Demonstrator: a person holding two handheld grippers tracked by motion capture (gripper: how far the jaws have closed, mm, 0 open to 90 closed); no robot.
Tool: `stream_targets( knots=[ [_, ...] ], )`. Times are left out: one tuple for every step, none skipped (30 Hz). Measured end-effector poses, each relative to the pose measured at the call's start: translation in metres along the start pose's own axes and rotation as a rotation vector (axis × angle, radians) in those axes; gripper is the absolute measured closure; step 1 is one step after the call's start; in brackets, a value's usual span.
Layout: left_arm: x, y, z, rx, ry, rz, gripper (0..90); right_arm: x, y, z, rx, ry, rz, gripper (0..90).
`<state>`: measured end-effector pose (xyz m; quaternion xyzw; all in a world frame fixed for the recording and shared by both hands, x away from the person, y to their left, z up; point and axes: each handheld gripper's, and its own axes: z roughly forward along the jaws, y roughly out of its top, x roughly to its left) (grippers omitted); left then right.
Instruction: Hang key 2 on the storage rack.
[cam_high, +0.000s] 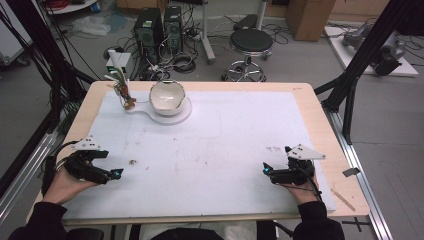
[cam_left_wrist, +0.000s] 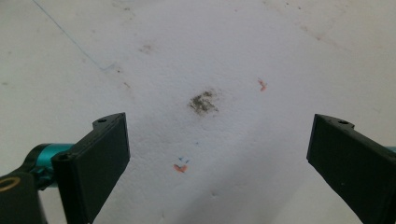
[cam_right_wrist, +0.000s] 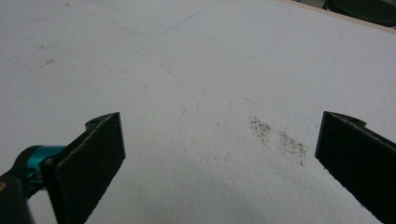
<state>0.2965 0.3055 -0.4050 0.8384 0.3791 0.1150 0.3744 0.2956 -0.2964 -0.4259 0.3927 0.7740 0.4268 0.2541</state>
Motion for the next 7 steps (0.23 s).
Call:
stream_targets(
  knots=[
    [-0.0003, -0.001, 0.0002, -0.003, -0.002, -0.001, 6.4, 0.0004, 0.0001, 0.0005, 0.001, 0.001, -0.004, 0.7],
    [-0.0007, -0.0022, 0.0006, -0.006, 0.001, -0.003, 6.4, 0.0008, 0.0003, 0.0007, 0.002, 0.005, -0.005, 0.7],
    [-0.001, -0.0027, 0.0009, -0.008, 0.002, -0.006, 6.4, 0.0015, 0.0004, 0.001, 0.004, 0.007, -0.004, 0.7],
    [-0.0012, -0.0033, 0.0014, -0.01, 0.005, -0.002, 6.4, 0.0016, 0.0005, 0.0011, 0.004, 0.007, -0.008, 0.7],
    [-0.0014, -0.0035, 0.0015, -0.01, 0.008, 0.0, 6.4, 0.0017, 0.0006, 0.0012, 0.004, 0.007, -0.008, 0.7],
    [-0.0017, -0.0037, 0.002, -0.013, 0.008, 0.0, 6.4, 0.0017, 0.0007, 0.0011, 0.004, 0.008, -0.008, 0.7],
    [-0.0019, -0.0037, 0.0022, -0.011, 0.009, 0.003, 6.4, 0.0018, 0.0009, 0.001, 0.005, 0.008, -0.006, 0.7]
  ],
)
